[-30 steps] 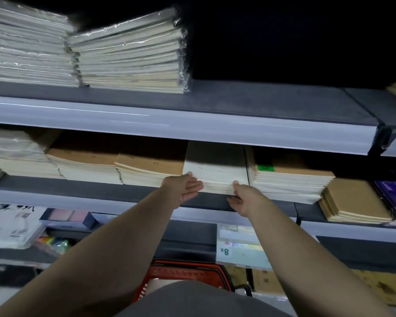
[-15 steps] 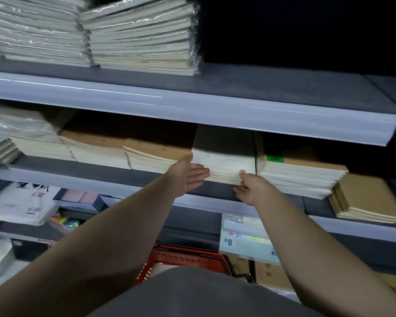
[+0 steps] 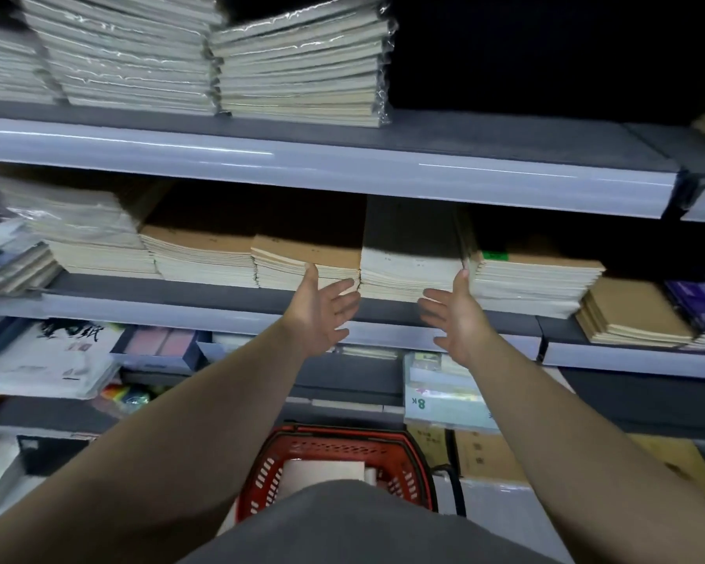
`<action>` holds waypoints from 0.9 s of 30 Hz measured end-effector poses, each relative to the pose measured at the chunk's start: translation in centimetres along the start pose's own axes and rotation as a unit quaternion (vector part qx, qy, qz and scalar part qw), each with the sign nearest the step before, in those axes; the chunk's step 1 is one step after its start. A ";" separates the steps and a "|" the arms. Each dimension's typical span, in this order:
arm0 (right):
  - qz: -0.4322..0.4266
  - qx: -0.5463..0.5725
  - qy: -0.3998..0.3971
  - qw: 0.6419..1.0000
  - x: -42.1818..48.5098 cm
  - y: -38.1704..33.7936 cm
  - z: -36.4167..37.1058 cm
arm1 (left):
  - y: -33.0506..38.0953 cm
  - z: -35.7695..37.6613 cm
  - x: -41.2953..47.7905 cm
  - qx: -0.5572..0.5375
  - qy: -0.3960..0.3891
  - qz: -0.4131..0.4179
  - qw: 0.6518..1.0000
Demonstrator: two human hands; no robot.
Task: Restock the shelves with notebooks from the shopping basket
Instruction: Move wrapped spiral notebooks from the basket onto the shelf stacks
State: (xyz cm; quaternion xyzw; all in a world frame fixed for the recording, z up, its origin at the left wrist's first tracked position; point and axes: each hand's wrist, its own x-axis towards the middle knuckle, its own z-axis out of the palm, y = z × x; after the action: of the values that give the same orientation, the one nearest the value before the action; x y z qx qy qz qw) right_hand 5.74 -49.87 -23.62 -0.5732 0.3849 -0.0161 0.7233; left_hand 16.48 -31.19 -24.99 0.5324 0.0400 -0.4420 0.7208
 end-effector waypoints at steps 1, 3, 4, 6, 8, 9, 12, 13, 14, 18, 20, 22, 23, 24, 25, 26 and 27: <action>-0.002 -0.004 -0.001 1.000 -0.4 0.5 0.1 | -0.2 -0.4 -0.3 0.005 -0.004 -0.002 1.000; 0.001 -0.017 0.005 1.000 -1.5 1.8 0.9 | -0.8 -1.8 -1.1 0.018 -0.008 -0.017 1.000; 0.004 -0.024 0.012 1.000 -2.1 2.8 1.4 | -1.2 -2.7 -1.6 0.027 -0.008 -0.028 0.999; 0.008 -0.041 0.018 0.999 -2.9 3.8 2.0 | -1.9 -4.0 -2.2 0.043 0.002 -0.036 0.998; 0.015 -0.051 0.032 0.998 -3.8 4.8 2.9 | -2.2 -5.5 -3.0 0.053 0.011 -0.046 0.997; 0.021 -0.056 0.038 0.998 -4.3 5.3 3.4 | -2.3 -6.2 -3.4 0.058 0.015 -0.051 0.997; 0.025 -0.073 0.051 0.996 -5.5 6.5 4.8 | -2.3 -7.9 -4.1 0.064 0.023 -0.056 0.996; 0.028 -0.077 0.057 0.995 -5.8 6.9 5.4 | -2.3 -8.2 -4.3 0.062 0.024 -0.054 0.996; 0.033 -0.082 0.061 0.994 -6.0 7.4 5.8 | -2.4 -8.6 -4.5 0.065 0.021 -0.056 0.996; 0.052 -0.092 0.071 0.992 -6.5 10.2 7.5 | -2.9 -10.0 -4.5 0.105 -0.003 -0.078 0.991; 0.067 -0.095 0.074 0.990 -6.2 12.3 8.0 | -3.5 -11.1 -3.9 0.120 -0.008 -0.086 0.989; 0.088 -0.100 0.072 0.988 -5.6 14.2 8.2 | -4.3 -12.2 -3.0 0.129 -0.003 -0.094 0.987; 0.097 -0.099 0.070 0.988 -5.2 15.1 8.2 | -4.8 -12.7 -2.5 0.130 0.002 -0.097 0.987; 0.105 -0.095 0.069 0.988 -4.8 16.1 8.3 | -5.3 -13.3 -1.9 0.132 0.011 -0.101 0.986; 0.112 -0.091 0.067 0.987 -4.4 17.2 8.3 | -5.9 -13.9 -1.3 0.133 0.022 -0.105 0.985; 0.114 -0.089 0.061 0.988 -3.8 18.1 8.4 | -6.4 -14.6 -0.7 0.132 0.032 -0.106 0.985; 0.116 -0.084 0.053 0.988 -3.1 19.1 8.5 | -7.1 -15.3 -0.1 0.130 0.040 -0.107 0.985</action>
State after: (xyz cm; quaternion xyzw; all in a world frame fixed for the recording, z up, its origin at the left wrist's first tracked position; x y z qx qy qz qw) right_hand 0.44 -34.94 -37.63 -0.5817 0.4867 0.0701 0.6479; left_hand 17.93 -19.21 -36.70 0.6311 0.0680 -0.4968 0.5918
